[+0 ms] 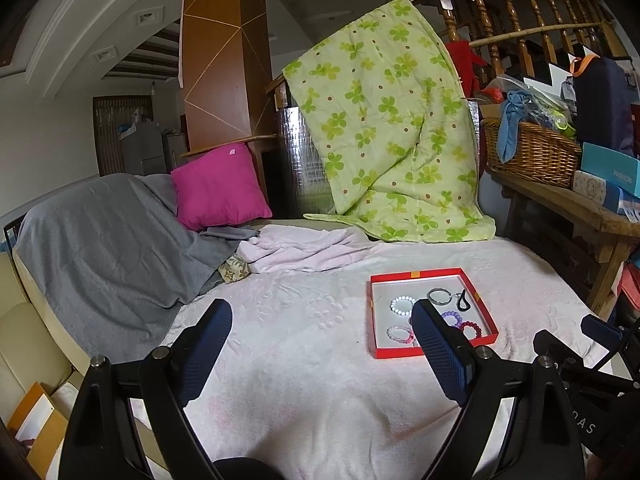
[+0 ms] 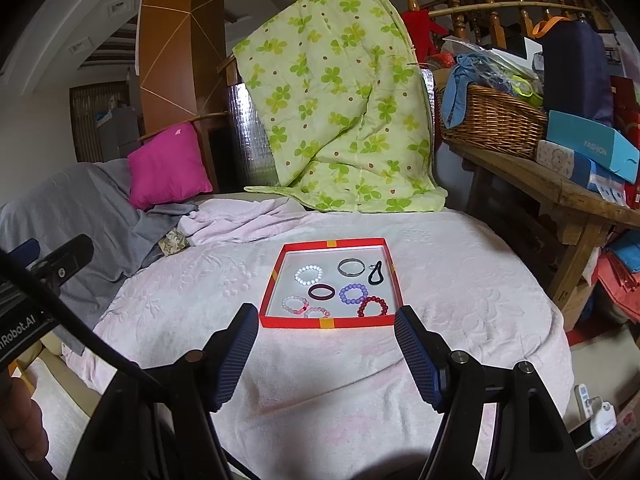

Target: Organize jewelry

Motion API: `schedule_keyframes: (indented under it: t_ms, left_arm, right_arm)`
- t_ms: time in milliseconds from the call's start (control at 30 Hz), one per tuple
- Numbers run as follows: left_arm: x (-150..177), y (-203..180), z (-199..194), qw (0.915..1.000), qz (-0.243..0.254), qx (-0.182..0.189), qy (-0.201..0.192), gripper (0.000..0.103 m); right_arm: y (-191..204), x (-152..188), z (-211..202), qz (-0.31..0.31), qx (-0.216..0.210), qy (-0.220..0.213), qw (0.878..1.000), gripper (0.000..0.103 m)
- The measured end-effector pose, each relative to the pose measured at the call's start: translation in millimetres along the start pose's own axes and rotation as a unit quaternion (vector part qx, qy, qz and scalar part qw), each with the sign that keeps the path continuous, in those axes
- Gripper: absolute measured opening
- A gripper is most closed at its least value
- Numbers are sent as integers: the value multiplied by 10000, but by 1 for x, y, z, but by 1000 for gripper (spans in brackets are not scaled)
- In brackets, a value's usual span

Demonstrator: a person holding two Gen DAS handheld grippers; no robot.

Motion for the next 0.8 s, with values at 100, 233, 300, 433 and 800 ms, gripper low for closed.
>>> schedule_keyframes:
  t_ms: [100,233,300,433,800]
  left_arm:
    - [0,1,1,10000,-7,7,13,92]
    - [-1,3,4,10000,-41,22,25,92]
    - [-1,4,4,10000,-45,8,18,92]
    - [-2,5,6,10000,-73,20,20,92]
    - [-4,7,11,9999,-102,-18,24,92]
  right_arm:
    - [3,1,3,-34,13,24,10000,74]
    - [6,0,7,-79,31,53,10000,74]
    - [7,-1,10,-99,35,68,9999,74]
    - [10,-1,13,-135,57,93,9998,74]
    - [14,-9,17,-206,114,69,9997,74]
Point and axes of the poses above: each gripper's, at about its wrist camera, not at the fingertips, and z roughly the way its jaws point, y to its left, x to its underside, the point moved 9 cm from there along z, roughly the way its jaws point, and after that the axes turned 6 degrees about x, right-handed, at the moved point
